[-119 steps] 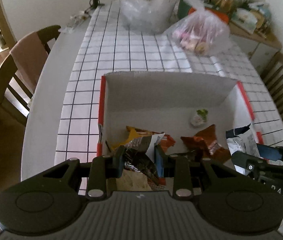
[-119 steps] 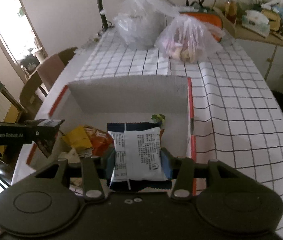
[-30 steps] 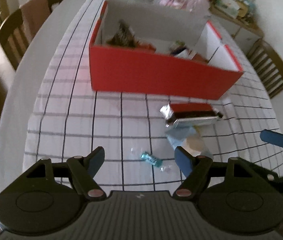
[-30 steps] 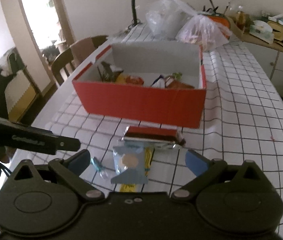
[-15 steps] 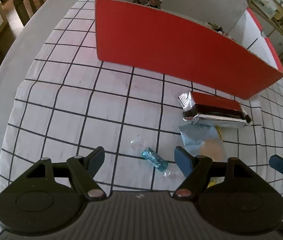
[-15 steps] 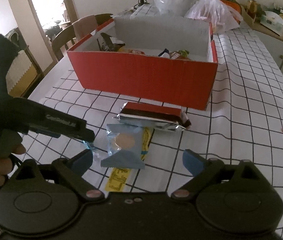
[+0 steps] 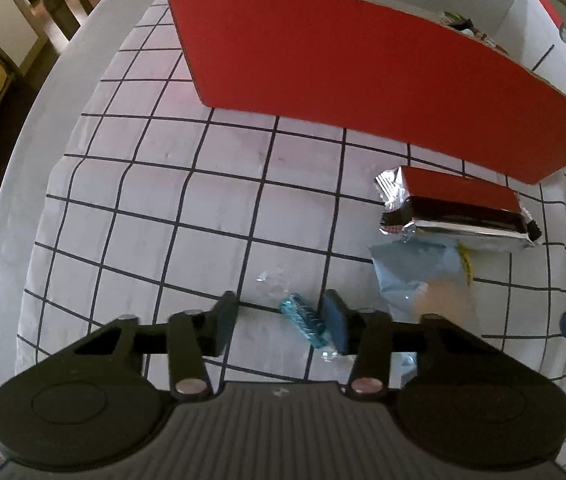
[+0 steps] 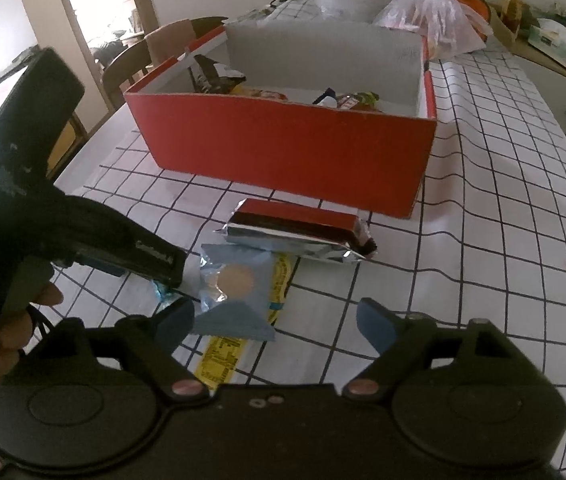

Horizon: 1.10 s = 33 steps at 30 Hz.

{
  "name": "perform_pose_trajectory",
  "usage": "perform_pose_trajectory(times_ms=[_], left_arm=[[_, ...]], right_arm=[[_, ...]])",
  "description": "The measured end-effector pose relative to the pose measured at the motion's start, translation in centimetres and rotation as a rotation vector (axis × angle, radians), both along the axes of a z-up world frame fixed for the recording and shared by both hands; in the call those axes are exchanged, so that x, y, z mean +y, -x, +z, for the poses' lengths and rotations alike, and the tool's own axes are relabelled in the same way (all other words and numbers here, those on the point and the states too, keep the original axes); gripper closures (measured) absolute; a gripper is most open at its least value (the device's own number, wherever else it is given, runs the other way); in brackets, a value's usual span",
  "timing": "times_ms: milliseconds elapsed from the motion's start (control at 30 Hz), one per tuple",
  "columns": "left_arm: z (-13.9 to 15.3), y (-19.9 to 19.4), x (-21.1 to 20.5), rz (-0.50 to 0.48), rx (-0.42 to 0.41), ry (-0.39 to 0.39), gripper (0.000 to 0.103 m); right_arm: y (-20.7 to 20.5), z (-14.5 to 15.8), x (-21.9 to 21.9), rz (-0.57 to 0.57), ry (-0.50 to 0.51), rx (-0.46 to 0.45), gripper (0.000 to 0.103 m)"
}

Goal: Organize snacks
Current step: 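Grasp the teal wrapped candy with the left tool while the right tool grasps the blue cookie pouch, then carry the teal candy and blue pouch up and over into the red box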

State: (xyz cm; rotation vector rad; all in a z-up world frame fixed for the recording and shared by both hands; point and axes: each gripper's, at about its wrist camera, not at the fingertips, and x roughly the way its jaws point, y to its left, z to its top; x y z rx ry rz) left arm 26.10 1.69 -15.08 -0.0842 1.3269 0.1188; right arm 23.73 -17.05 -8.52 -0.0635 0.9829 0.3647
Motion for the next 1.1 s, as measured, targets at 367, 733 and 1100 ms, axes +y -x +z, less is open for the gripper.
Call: perform_pose_trajectory(times_ms=[367,733,1100], left_arm=[[0.1,0.3,2.5,0.016,0.007,0.090,0.090],[0.4,1.1,6.3,0.043,0.011,0.183,0.090],[1.5,1.5,7.1,0.026,-0.015,0.212,0.090]], right_arm=[[-1.3,-1.3,3.5,0.067,0.042,0.032,0.026],[-2.4,-3.4,5.7,0.059,0.141,0.066,0.041],[-1.8,-3.1,5.0,0.018,0.149,0.066,0.053]])
